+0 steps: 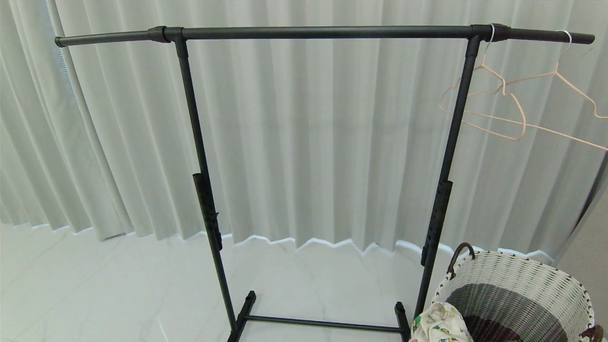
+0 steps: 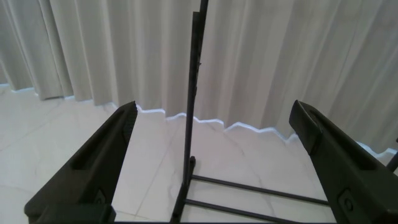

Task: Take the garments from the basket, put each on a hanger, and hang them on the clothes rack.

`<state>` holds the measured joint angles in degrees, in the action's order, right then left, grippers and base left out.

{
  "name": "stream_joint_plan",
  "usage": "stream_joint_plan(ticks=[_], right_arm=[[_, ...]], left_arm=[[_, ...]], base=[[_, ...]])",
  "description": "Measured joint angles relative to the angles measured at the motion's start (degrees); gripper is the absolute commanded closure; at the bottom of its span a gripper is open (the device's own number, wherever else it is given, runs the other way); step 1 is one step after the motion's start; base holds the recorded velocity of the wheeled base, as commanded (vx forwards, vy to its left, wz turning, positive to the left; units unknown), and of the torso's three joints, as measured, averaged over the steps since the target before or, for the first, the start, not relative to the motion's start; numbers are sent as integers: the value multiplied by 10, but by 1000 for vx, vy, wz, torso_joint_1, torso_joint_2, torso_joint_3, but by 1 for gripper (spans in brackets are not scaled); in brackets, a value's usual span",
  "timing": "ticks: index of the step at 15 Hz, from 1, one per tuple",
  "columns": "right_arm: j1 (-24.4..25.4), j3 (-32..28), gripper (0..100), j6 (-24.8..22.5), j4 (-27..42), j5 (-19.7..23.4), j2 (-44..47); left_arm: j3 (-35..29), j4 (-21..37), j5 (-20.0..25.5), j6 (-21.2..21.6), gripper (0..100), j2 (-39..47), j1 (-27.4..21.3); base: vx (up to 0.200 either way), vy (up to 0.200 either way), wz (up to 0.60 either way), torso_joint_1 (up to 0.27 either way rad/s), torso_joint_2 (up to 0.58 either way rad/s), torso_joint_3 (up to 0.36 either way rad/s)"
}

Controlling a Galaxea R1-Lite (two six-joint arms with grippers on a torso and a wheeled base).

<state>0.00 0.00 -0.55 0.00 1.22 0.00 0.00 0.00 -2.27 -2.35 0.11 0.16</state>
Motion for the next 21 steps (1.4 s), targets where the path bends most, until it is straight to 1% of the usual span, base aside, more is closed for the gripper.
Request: stream_joint_plan(ticks=[3, 5, 8, 11, 13, 14, 16, 17, 18, 21], right_arm=[[0, 0, 0, 0, 0, 0, 0], [0, 0, 0, 0, 0, 0, 0], [0, 0, 0, -1, 1, 0, 0], [0, 0, 0, -30, -2, 1, 0], [0, -3, 0, -37, -12, 18, 1], [2, -17, 0, -34, -11, 30, 7], [14, -71, 0, -37, -10, 43, 56], [16, -93, 0, -50, -9, 44, 95], [16, -117, 0, -74, -8, 43, 152], [-6, -159, 0, -195, -17, 34, 345]], left_arm=[[0, 0, 0, -1, 0, 0, 0], [0, 0, 0, 2, 0, 0, 0], [0, 0, 0, 2, 0, 0, 0], [0, 0, 0, 1, 0, 0, 0], [0, 0, 0, 1, 0, 0, 0], [0, 0, 0, 1, 0, 0, 0], [0, 0, 0, 1, 0, 0, 0], [0, 0, 0, 1, 0, 0, 0], [0, 0, 0, 1, 0, 0, 0], [0, 0, 0, 1, 0, 0, 0]], base=[[0, 0, 0, 0, 0, 0], [200, -200, 0, 0, 2, 0], [0, 0, 0, 0, 0, 0], [0, 0, 0, 0, 0, 0], [0, 0, 0, 0, 0, 0], [0, 0, 0, 0, 0, 0], [0, 0, 0, 0, 0, 0], [0, 0, 0, 0, 0, 0], [0, 0, 0, 0, 0, 0], [0, 0, 0, 0, 0, 0]])
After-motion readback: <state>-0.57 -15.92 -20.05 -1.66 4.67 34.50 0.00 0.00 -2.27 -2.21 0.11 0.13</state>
